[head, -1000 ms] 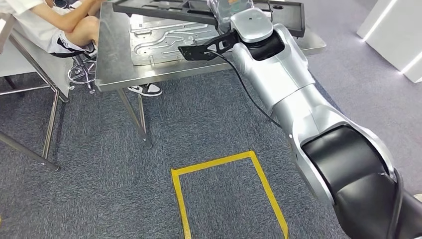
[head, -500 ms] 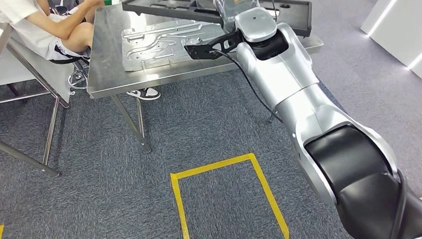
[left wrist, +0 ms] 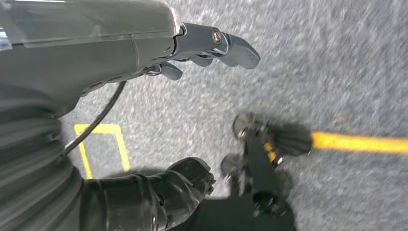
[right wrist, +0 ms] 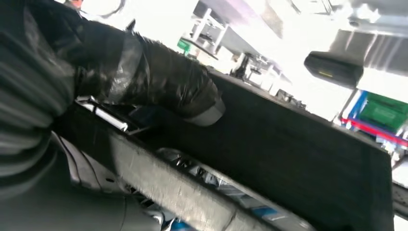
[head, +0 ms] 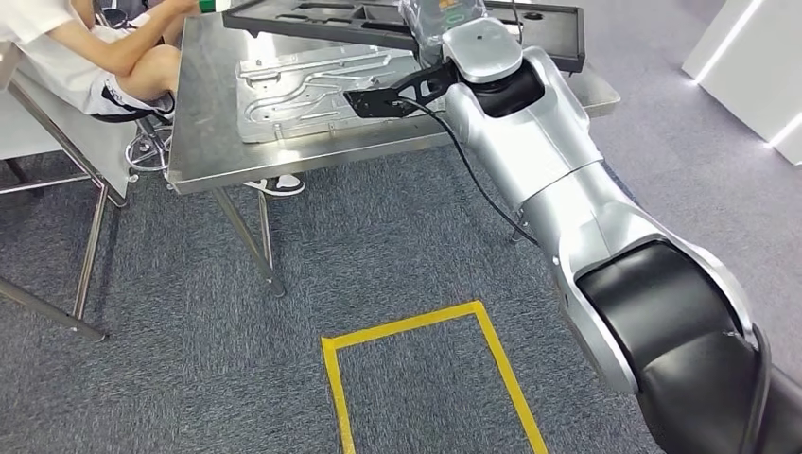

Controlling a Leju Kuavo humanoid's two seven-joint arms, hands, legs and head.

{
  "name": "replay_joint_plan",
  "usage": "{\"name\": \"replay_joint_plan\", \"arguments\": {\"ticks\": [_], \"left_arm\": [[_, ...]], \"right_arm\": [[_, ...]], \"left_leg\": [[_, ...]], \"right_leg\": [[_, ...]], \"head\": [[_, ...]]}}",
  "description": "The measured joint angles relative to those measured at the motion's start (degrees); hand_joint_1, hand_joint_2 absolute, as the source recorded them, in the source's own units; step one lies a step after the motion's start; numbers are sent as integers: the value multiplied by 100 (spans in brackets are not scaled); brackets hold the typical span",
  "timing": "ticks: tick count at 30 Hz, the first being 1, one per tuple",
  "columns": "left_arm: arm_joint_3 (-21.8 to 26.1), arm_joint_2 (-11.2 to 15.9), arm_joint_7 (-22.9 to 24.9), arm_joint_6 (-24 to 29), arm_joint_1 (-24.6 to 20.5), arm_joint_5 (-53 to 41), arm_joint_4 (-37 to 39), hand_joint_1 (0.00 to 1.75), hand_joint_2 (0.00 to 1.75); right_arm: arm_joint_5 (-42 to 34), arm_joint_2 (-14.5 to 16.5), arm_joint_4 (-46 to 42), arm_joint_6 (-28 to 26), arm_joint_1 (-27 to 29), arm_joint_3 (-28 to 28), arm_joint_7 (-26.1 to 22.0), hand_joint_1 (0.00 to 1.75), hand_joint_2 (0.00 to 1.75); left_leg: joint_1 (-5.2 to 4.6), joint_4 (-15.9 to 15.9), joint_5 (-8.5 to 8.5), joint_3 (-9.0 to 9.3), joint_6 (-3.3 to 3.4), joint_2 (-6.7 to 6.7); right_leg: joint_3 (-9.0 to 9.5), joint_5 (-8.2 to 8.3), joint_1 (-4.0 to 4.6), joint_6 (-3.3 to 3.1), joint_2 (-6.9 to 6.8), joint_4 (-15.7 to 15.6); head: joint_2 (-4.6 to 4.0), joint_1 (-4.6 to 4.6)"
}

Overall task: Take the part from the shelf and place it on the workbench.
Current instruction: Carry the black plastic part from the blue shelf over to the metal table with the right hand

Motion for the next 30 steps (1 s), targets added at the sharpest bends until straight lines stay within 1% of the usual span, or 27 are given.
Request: {"name": "replay_joint_plan", "arguments": {"ticks": [2,3,4,5,6,7,8,9,10,11,13,14,15,16,17,18,19,20,21,22,23,24,25,26,28,29,30], "left_arm": [[0,2,1,-2,-7,-3,0,0,175],[0,2,1,-4,-11,-4,0,0,175],[0,2,1,-8,-12,-4,0,0,175],[0,1,1,-12,-10,-4,0,0,175],[0,-1,1,-17,-6,-4,0,0,175],[0,-3,1,-20,3,-4,0,0,175],[0,-4,2,-22,3,-4,0,0,175],[0,-4,2,-23,1,-4,0,0,175],[0,-4,3,-24,-3,-4,0,0,175],[0,-4,3,-25,-9,-4,0,0,175],[0,-3,3,-25,-2,-4,0,0,175],[0,-3,3,-25,3,-4,0,0,175],[0,-2,3,-25,6,-4,0,0,175],[0,-2,3,-25,7,-4,0,0,175],[0,-2,3,-25,8,-4,0,0,175],[0,-2,3,-25,9,-5,0,0,175],[0,-2,3,-24,12,-7,0,0,175],[1,-2,3,-23,16,-9,0,0,175],[1,-2,3,-21,22,-10,0,0,175],[2,1,3,-19,29,-11,0,0,175],[2,9,3,-16,35,-12,0,0,175],[2,18,4,-14,37,-13,0,0,175],[2,25,5,-13,38,-17,0,0,175],[2,32,7,-11,38,-21,0,0,175],[2,28,7,-10,43,-30,0,0,175],[2,25,7,-10,49,-31,0,0,175],[2,21,7,-9,53,-31,0,0,175]], "right_arm": [[1,-4,9,3,1,0,0,175,175],[1,-7,15,4,12,0,0,175,175],[1,-7,21,5,23,0,0,175,175],[1,-7,23,4,29,0,0,175,175],[1,-7,24,4,28,0,0,175,175],[1,-8,25,3,25,0,0,175,175],[1,-5,27,3,17,0,-2,175,175],[1,0,30,3,15,0,-3,175,175],[1,6,32,3,19,0,-4,175,175],[1,9,34,3,22,0,-5,175,175],[2,12,32,1,32,0,1,175,175],[3,15,29,0,27,0,4,175,175],[4,22,28,0,24,0,6,175,175],[5,27,29,1,23,0,7,175,175],[5,29,31,3,27,0,5,175,175],[4,31,33,4,38,0,1,175,175],[4,34,34,5,50,0,-3,175,175],[4,38,34,5,59,0,-7,175,175],[3,43,34,4,62,0,-9,175,175],[3,47,33,4,62,0,-9,175,175],[3,48,33,3,57,0,-9,175,175],[1,48,33,3,52,0,-9,175,175],[-1,48,33,4,51,0,-10,175,175],[-3,48,33,6,53,0,-10,175,175],[-8,50,28,8,63,0,-11,175,175],[-9,51,24,8,63,0,-11,175,175],[-10,51,20,7,59,0,-11,175,175]], "left_leg": [[1,10,-38,28,24,1],[3,26,-66,40,22,-1],[8,48,-99,56,13,-5],[17,77,-141,78,-3,-12],[28,117,-192,102,-26,-19],[39,154,-243,116,-55,-27],[34,203,-289,112,-91,-33],[30,234,-318,98,-127,-37],[25,245,-332,80,-161,-39],[20,248,-340,73,-196,-40],[35,264,-390,72,-253,-35],[40,395,-469,23,-275,-31],[44,635,-586,-85,-290,-27],[47,990,-728,-255,-298,-25],[48,1387,-857,-474,-304,-25],[48,1699,-918,-671,-304,-25],[47,1842,-876,-798,-297,-25],[45,1759,-725,-818,-280,-25],[39,1467,-487,-732,-252,-25],[25,1060,-238,-585,-209,-25],[2,703,-66,-432,-167,-25],[-20,435,21,-311,-133,-21],[-41,297,30,-246,-109,-21],[-56,264,0,-219,-98,-20],[-39,185,-4,-171,-72,-17],[-22,142,-1,-131,-51,-11],[-6,100,-1,-87,-25,-4]], "right_leg": [[-424,-262,-35,43,-4,747],[-603,-289,-61,64,-8,1002],[-684,-201,-86,85,-13,1047],[-647,-6,-110,102,-20,864],[-523,251,-132,116,-30,513],[-388,428,-140,120,-37,174],[-262,531,-136,114,-41,-120],[-196,553,-125,98,-40,-276],[-179,504,-105,72,-35,-309],[-164,491,-88,41,-30,-338],[-129,480,-98,-25,-21,-364],[-94,476,-110,-57,-18,-392],[-53,467,-122,-88,-14,-416],[-18,448,-115,-113,-11,-425],[14,425,-103,-134,-11,-428],[45,400,-88,-147,-9,-428],[80,373,-73,-154,-5,-427],[119,345,-60,-156,1,-426],[164,315,-49,-154,7,-426],[208,282,-43,-150,11,-429],[239,254,-31,-138,14,-429],[254,233,-29,-121,17,-432],[257,221,-30,-99,19,-438],[255,217,-31,-73,20,-447],[263,192,-30,-17,16,-450],[231,136,-25,7,9,-366],[138,35,-21,28,3,-167]], "head": [[0,6],[0,7],[0,7],[0,7],[0,7],[0,7],[0,7],[0,8],[0,9],[0,13],[0,14],[0,13],[0,11],[0,12],[0,10],[0,11],[0,11],[0,10],[0,11],[0,11],[0,12],[0,11],[0,12],[0,12],[0,14],[0,16],[0,19]]}}
